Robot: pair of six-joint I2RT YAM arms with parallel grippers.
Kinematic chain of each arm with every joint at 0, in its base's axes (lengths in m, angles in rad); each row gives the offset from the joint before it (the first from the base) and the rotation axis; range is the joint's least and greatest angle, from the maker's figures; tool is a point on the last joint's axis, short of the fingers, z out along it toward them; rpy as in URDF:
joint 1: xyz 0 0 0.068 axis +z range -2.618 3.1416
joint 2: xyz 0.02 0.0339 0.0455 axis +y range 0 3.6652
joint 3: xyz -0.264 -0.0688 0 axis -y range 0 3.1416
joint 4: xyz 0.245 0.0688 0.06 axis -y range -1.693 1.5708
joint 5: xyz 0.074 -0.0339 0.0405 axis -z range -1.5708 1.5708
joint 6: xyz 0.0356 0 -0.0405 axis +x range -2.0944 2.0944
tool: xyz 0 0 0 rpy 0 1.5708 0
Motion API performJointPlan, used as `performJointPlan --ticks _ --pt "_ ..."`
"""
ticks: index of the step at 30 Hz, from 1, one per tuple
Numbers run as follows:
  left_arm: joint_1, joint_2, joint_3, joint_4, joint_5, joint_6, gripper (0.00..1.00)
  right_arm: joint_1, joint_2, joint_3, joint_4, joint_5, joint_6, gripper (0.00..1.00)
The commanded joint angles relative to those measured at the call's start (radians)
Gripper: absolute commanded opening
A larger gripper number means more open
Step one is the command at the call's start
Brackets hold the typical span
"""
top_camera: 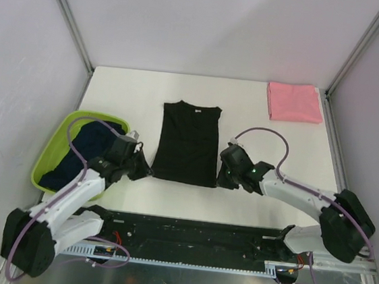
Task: Fold and stack the t-shirts
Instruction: Grab one side of the 2/3 rectangular tshirt with both arms, then fold the long partially folded tshirt into a neat square
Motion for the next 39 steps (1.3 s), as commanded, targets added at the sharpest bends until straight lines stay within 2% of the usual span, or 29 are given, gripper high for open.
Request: performJointPlan --ticks 1,7,13,16,22,31,39 --pt "-0.029 -0.142 -0.021 -0.118 0.039 0.019 0.00 0.081 -0.124 -0.018 -0.130 0.107 0.097 0.00" --pt "-0.053 -0.290 0.028 -0.241 0.056 -0.012 0.00 0.174 -0.271 -0.018 -0.231 0.170 0.199 0.00" --pt "-0.053 -0.288 0.132 -0.299 0.013 -0.005 0.00 0.184 -0.335 0.058 -0.292 0.217 0.202 0.00" --pt "-0.053 -0.203 0.224 -0.295 -0.043 0.009 0.00 0.143 -0.289 0.144 -0.307 0.239 0.143 0.00" --pt "-0.041 0.028 0.440 -0.235 -0.159 0.044 0.00 -0.055 -0.172 0.291 -0.244 0.166 -0.009 0.00" --pt "0.018 0.398 0.737 -0.139 -0.184 0.075 0.00 -0.270 0.072 0.455 -0.078 0.057 -0.137 0.00" --pt "0.087 0.644 0.881 -0.073 -0.176 0.092 0.00 -0.366 0.299 0.598 0.054 0.020 -0.190 0.00"
